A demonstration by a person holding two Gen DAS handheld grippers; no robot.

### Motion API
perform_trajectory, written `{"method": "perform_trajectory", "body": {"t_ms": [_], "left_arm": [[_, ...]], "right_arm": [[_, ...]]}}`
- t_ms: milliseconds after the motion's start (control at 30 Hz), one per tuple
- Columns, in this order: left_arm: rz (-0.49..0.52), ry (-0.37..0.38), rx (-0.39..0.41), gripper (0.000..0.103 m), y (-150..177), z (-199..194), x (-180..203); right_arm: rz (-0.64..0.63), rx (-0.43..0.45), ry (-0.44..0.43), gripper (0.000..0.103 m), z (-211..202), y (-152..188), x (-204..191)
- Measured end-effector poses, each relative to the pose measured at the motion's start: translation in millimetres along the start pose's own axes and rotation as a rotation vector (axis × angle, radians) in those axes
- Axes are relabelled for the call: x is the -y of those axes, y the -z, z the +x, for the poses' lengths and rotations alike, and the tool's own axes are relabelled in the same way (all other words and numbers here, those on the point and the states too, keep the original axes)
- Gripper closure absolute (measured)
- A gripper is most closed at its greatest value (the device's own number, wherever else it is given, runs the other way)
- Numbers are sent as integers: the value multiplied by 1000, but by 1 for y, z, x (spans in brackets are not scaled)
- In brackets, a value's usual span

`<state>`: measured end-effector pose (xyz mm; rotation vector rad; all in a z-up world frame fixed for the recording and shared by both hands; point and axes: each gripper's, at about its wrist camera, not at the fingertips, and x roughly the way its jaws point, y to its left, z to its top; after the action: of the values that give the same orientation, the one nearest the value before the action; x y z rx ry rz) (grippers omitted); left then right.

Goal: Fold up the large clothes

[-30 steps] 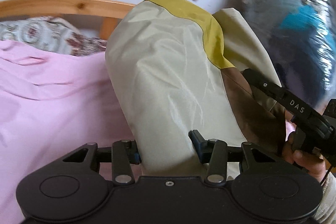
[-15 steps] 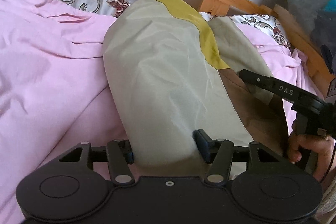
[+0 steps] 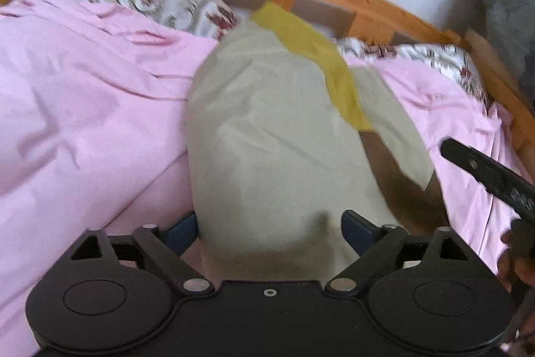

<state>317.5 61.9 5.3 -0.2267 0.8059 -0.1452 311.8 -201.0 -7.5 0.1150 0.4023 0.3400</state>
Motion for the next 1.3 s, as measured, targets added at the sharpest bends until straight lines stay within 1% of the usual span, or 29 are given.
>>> {"method": "perform_trajectory", "body": {"t_ms": [100,133,267,333,467,633,833,1067,1300], "left_arm": [[26,-15,82,4,1,-26,8],[49,-24,117,2,1,-37,12],[129,-50,253,1,3,-81,31],[150,-60,300,1,5,-101,39],[157,-48,357,1,11,-139,48],[153,-39,390,1,28,-177,53],[143,-44,405,1,58,-209,48],[103,-72,412,1,100,-233,35],[107,-135,419,1,141,-236,26]], "right_arm": [[-32,46,11,5,-25,-7,-9],[-41,67,11,4,-35,-9,-12],[-53,126,9,0,-70,-19,-25],[-53,157,3,0,-89,-24,-31],[-42,204,-8,0,-123,-30,-44],[-56,263,-13,0,-170,-29,-60],[-83,302,-3,0,-219,-20,-76],[-121,300,-2,0,-257,1,-92],[-132,279,14,0,-278,38,-105]]}}
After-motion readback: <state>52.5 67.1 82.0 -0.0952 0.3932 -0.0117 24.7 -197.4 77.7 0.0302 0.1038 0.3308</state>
